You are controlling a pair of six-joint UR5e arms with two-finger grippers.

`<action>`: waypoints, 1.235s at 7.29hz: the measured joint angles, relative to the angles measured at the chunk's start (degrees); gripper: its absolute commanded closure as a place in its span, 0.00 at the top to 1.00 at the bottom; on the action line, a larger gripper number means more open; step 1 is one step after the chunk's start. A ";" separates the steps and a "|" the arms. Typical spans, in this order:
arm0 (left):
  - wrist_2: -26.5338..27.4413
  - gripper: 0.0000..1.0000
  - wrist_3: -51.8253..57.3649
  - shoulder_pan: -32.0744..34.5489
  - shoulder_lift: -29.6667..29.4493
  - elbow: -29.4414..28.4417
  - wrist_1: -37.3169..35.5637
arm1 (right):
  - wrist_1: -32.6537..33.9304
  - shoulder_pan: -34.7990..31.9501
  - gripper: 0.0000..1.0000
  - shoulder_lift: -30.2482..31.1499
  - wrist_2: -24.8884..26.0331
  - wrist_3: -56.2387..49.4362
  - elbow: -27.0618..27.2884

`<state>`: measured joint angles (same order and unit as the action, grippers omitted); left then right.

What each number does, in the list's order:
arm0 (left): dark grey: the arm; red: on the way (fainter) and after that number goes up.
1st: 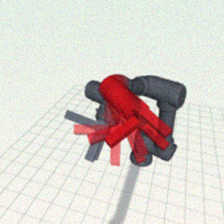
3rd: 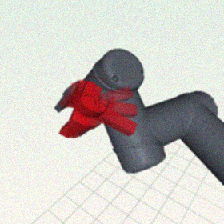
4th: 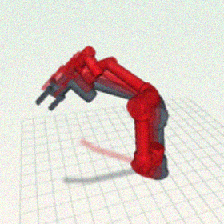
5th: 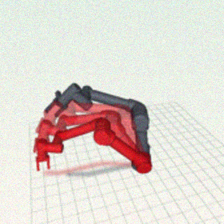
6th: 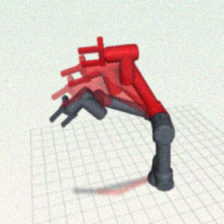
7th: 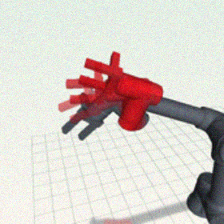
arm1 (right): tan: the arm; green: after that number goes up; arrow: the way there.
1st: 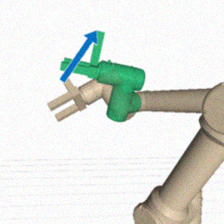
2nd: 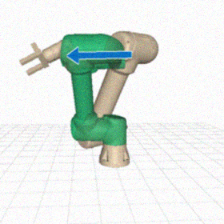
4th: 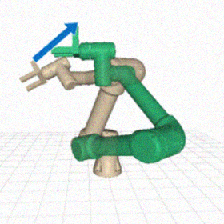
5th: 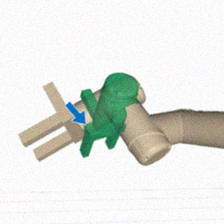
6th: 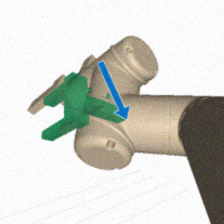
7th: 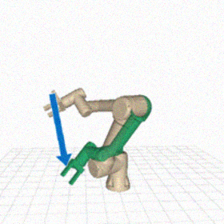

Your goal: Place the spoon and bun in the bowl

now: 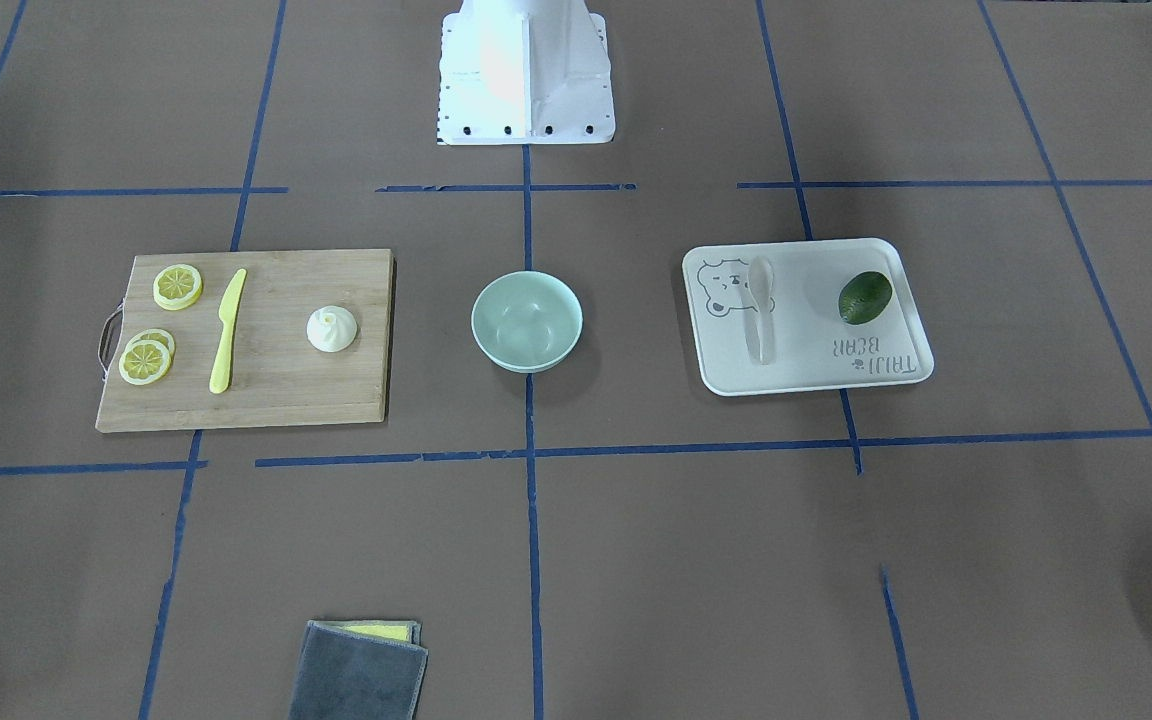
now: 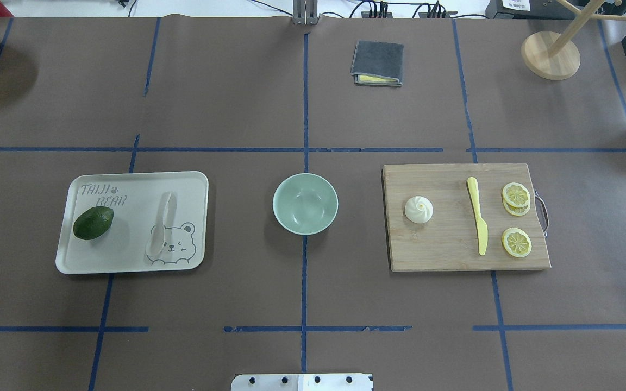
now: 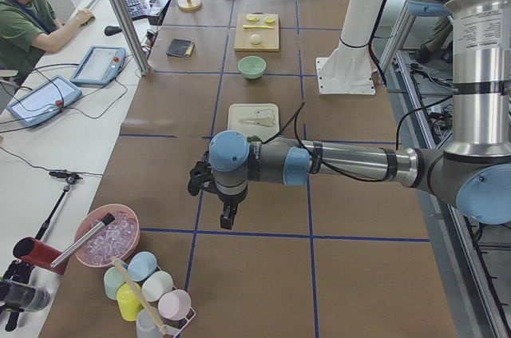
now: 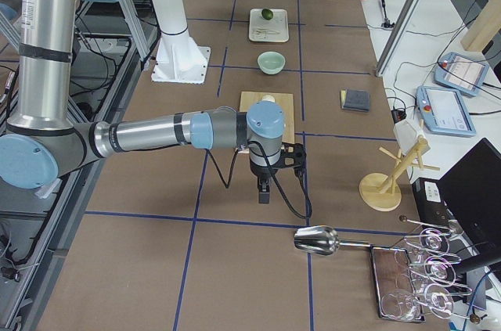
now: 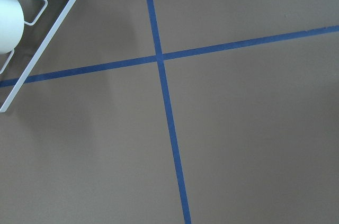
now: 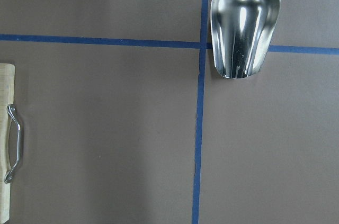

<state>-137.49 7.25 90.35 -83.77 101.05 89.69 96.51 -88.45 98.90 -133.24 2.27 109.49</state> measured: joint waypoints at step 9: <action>0.09 1.00 -0.56 -3.69 -4.13 -3.05 37.27 | -2.70 4.45 1.00 -11.24 -0.17 1.07 -1.58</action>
<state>-137.41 6.69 86.66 -87.90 98.00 126.96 93.80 -84.00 87.65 -133.41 3.33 107.91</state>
